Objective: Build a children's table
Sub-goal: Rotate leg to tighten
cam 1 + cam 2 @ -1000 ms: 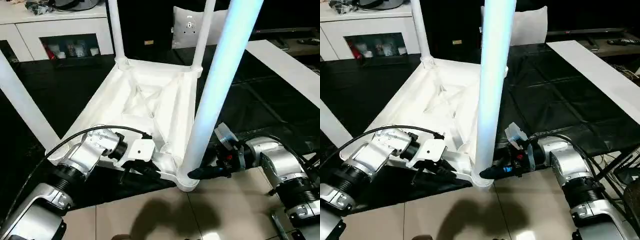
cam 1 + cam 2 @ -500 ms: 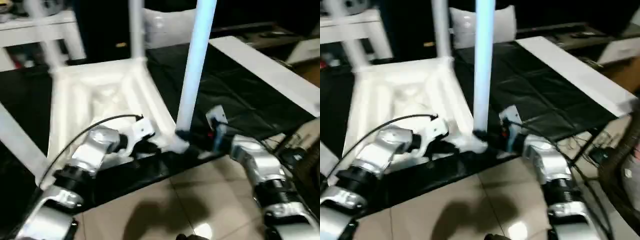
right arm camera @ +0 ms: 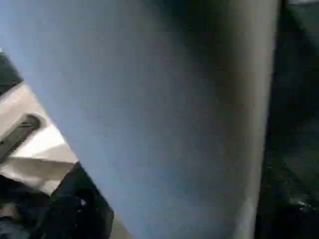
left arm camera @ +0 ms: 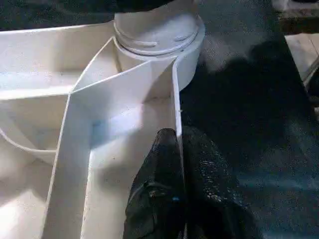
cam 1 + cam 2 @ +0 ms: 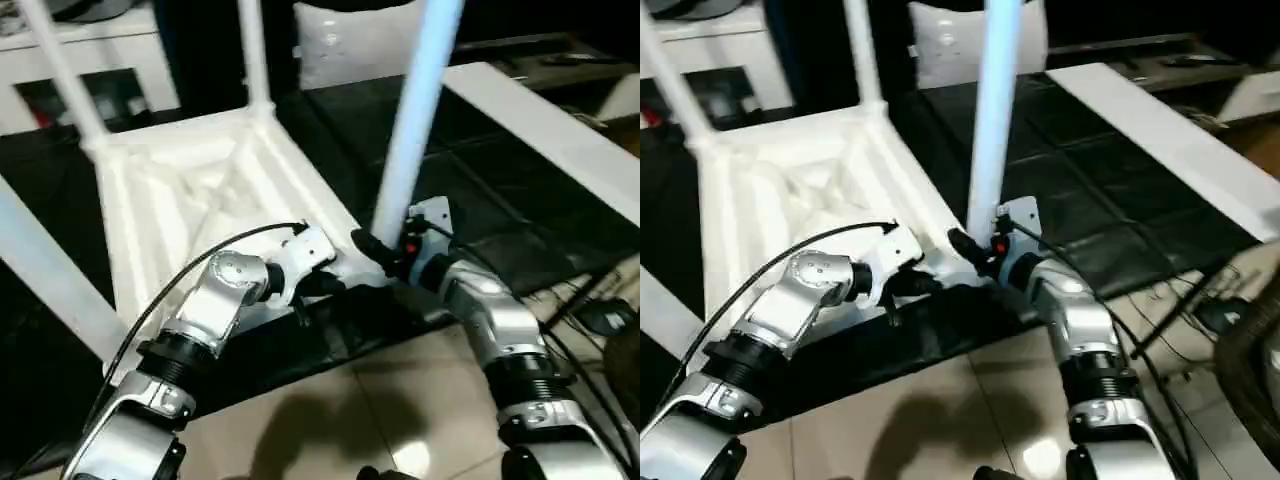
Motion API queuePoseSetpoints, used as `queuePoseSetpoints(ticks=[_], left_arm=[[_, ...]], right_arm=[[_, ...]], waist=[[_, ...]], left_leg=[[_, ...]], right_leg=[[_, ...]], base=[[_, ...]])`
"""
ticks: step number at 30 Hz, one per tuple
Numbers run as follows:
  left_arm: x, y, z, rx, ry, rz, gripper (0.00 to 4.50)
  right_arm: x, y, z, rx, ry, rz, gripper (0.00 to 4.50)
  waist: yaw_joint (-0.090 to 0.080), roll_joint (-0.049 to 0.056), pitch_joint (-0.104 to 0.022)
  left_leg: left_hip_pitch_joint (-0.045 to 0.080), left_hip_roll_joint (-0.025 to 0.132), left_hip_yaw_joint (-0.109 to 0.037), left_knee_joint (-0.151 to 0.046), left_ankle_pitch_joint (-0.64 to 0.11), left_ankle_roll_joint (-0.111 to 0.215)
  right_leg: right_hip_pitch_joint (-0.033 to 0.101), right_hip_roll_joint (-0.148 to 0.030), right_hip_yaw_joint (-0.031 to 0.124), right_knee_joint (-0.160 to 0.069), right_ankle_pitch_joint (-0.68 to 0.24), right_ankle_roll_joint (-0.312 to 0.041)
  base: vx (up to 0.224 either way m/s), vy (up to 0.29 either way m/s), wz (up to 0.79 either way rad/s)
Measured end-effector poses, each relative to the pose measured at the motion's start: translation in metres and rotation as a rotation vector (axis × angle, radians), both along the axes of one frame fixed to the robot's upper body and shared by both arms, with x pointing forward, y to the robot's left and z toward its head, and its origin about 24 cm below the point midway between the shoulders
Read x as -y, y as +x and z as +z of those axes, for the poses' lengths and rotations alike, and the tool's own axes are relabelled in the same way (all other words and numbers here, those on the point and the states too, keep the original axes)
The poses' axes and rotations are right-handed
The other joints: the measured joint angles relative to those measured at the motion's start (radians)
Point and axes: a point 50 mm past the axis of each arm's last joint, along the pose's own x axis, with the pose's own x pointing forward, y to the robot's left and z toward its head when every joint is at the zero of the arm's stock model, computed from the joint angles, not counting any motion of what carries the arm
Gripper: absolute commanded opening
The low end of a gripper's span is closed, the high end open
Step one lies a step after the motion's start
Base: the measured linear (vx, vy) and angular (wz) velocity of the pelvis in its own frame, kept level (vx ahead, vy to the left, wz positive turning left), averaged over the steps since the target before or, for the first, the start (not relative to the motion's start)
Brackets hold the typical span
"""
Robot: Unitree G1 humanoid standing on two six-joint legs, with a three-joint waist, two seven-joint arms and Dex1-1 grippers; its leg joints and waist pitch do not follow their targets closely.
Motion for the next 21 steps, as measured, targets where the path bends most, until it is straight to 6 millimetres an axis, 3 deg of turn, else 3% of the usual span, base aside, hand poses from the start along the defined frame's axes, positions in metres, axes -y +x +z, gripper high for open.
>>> queuePoseSetpoints(ticks=[2,8,19,21], left_arm=[[-0.005,-0.002,0.0,0.005,0.016,-0.042,0.0],[-0.023,-0.007,0.001,0.012,0.067,-0.171,0.0],[-0.042,-0.02,0.004,-0.003,0.151,-0.44,0.0],[-0.043,-0.022,0.004,-0.008,0.158,-0.479,0.0]], right_arm=[[0.012,-0.007,0.001,0.004,-0.021,0.099,3.58],[0.04,-0.017,0.01,0.014,-0.095,0.306,4.05],[0.043,-0.034,0.007,-0.019,-0.2,0.67,4.05],[0.042,-0.036,0.006,-0.039,-0.192,0.718,3.79]], waist=[[0.018,0.0,0.0],[0.029,0.0,0.0],[0.064,-0.001,-0.001],[0.07,-0.001,-0.001]], left_leg=[[0.0,0.001,0.0,0.0,0.0,0.0],[0.002,0.001,0.001,0.003,0.001,-0.002],[0.002,0.001,0.001,0.004,0.001,-0.002],[0.002,0.001,0.001,0.005,0.001,-0.002]], right_leg=[[0.0,0.0,0.0,0.001,-0.002,0.001],[0.001,0.001,0.002,0.002,-0.002,0.004],[0.001,0.001,0.004,0.004,-0.002,0.005],[0.001,0.001,0.004,0.006,-0.002,0.005]], base=[[0.0,0.0,0.0],[0.0,0.0,0.0],[0.0,0.0,0.0],[0.0,0.0,0.0]])
